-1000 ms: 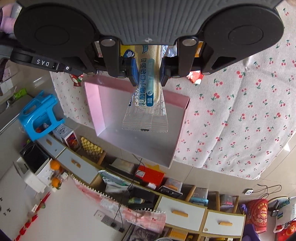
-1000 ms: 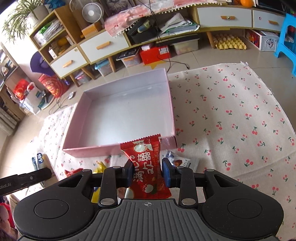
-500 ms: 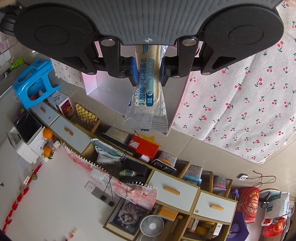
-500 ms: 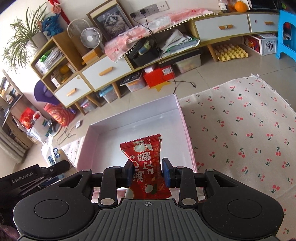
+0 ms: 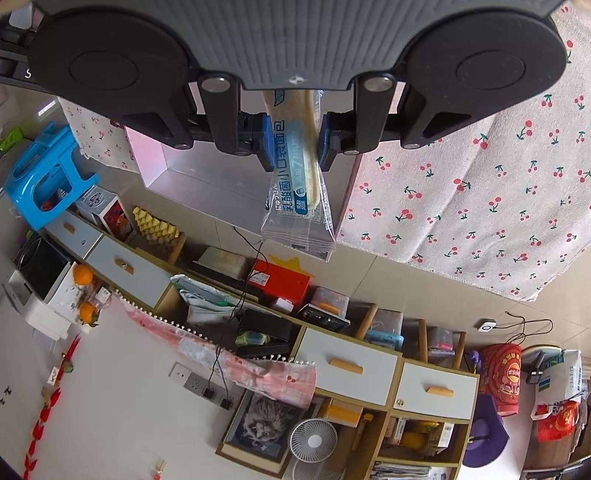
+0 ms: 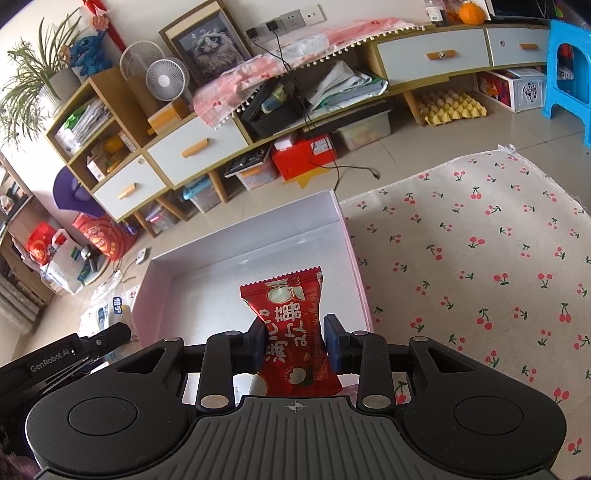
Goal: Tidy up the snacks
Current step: 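Carry both snacks into the pink box and open both tools to release, then grasp the clear bread bag with the left tool while the right tool grasps the yellow biscuit pack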
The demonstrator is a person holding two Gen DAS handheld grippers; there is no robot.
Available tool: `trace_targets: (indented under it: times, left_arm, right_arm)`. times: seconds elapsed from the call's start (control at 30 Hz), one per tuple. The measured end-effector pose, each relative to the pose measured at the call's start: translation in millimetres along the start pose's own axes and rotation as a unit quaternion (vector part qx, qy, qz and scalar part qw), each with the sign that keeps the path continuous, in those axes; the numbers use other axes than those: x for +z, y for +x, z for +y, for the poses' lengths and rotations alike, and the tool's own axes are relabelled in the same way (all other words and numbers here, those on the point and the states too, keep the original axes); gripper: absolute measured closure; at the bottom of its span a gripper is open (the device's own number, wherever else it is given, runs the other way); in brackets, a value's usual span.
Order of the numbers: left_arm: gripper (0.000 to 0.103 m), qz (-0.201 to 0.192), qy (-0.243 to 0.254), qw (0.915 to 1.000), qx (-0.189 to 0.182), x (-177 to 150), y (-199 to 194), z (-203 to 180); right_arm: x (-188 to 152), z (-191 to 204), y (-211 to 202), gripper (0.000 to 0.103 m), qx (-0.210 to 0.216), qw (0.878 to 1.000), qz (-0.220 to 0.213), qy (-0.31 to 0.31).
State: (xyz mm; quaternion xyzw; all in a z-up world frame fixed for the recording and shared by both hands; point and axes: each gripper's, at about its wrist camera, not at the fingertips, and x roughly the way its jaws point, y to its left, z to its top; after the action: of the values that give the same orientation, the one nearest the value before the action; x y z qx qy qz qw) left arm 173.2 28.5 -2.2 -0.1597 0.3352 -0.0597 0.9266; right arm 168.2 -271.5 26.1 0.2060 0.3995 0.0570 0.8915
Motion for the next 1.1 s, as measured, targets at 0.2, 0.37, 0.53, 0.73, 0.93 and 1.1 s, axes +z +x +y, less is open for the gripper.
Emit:
trace_targets:
  times: [0.2, 0.37, 0.53, 0.73, 0.93, 1.1]
  left_arm:
    - [0.056, 0.005, 0.008, 0.9999, 0.01, 1, 2, 1]
    - [0.025, 0.017, 0.034, 0.9991, 0.017, 0, 1, -6]
    - [0.009, 0.028, 0.061, 0.9977, 0.012, -2, -6, -9]
    - [0.001, 0.039, 0.076, 0.9961, 0.021, -5, -17, -12]
    - [0.001, 0.048, 0.11, 0.9924, 0.028, -12, -29, -17]
    - [0.001, 0.065, 0.132, 0.9886, 0.035, -19, -38, -14]
  right_arm:
    - [-2, 7, -1, 0.067, 0.006, 1.0, 0.004, -0.014]
    - [-2, 8, -4, 0.045, 0.007, 1.0, 0.009, -0.014]
    - [-2, 8, -9, 0.024, 0.007, 1.0, 0.016, -0.009]
    - [-1, 7, -16, 0.015, -0.013, 0.999, 0.031, -0.013]
    - [-3, 5, -28, 0.014, -0.015, 0.999, 0.032, -0.019]
    - [-11, 9, -38, 0.013, -0.005, 0.999, 0.037, -0.039]
